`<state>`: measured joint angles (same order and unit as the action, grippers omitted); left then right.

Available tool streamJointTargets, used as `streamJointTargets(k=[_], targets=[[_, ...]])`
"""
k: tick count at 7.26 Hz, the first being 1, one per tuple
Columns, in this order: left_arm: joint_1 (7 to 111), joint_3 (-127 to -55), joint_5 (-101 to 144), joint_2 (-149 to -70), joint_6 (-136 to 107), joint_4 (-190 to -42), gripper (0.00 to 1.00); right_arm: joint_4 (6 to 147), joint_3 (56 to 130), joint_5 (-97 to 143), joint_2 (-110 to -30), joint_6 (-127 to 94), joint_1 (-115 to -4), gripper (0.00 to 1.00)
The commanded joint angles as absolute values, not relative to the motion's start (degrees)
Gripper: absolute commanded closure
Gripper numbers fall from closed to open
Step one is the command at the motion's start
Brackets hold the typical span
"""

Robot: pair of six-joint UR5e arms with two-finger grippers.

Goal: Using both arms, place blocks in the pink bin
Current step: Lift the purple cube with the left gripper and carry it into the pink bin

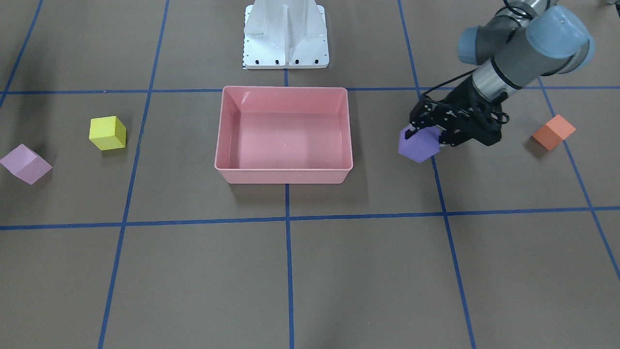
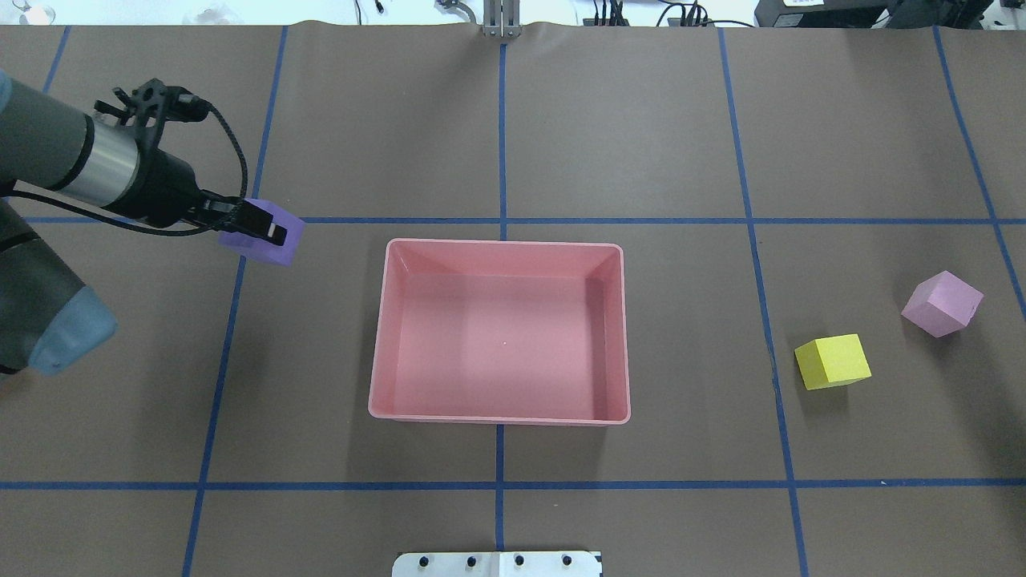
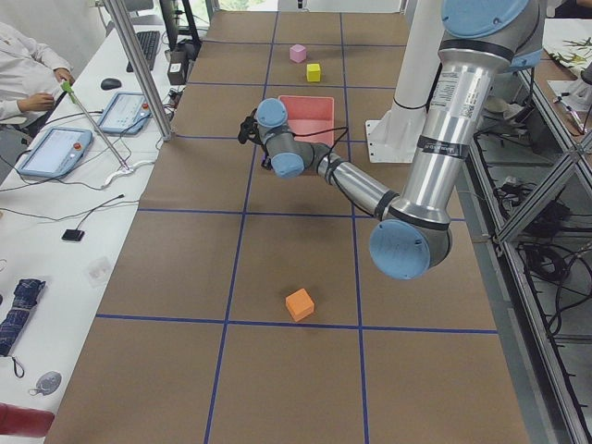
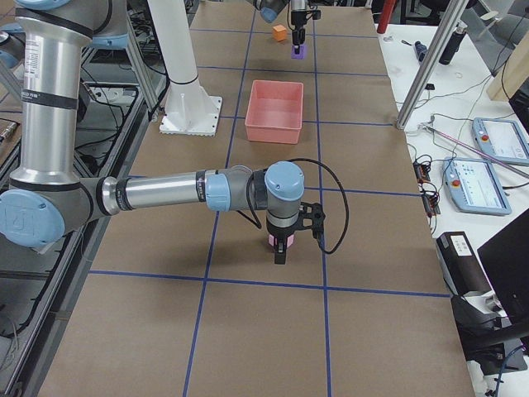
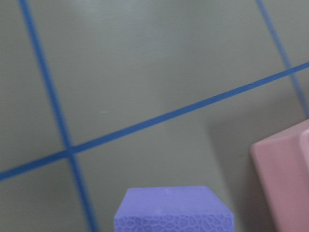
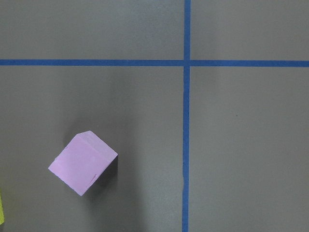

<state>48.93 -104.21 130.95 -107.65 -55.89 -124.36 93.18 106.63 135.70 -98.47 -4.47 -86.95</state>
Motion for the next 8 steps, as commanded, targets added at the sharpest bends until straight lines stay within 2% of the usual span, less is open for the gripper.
streamJointTargets(k=[1, 2, 3, 4, 8], targets=[[38.55, -105.64, 122.23, -115.46, -70.36, -124.28, 0.82, 92.02, 106.61, 135.79, -98.44, -7.01, -85.44, 0.00], [32.23, -105.47, 116.60, -118.19, -73.27, -123.23, 0.76, 91.93, 106.79, 135.70, -98.18, -8.42, -83.60, 0.00], [27.56, -105.03, 111.76, -122.48, -74.17, -117.65, 0.43, 87.93, 106.61, 135.62, -98.09, -11.83, -81.84, 0.00], [24.46, -105.64, 105.36, -124.17, -74.35, -113.77, 0.00, 82.24, 106.61, 135.27, -98.17, -18.56, -78.87, 0.00], [22.32, -106.00, 100.28, -123.57, -75.32, -113.55, 0.00, 61.91, 105.39, 127.71, -101.51, -15.58, -67.69, 0.00]])
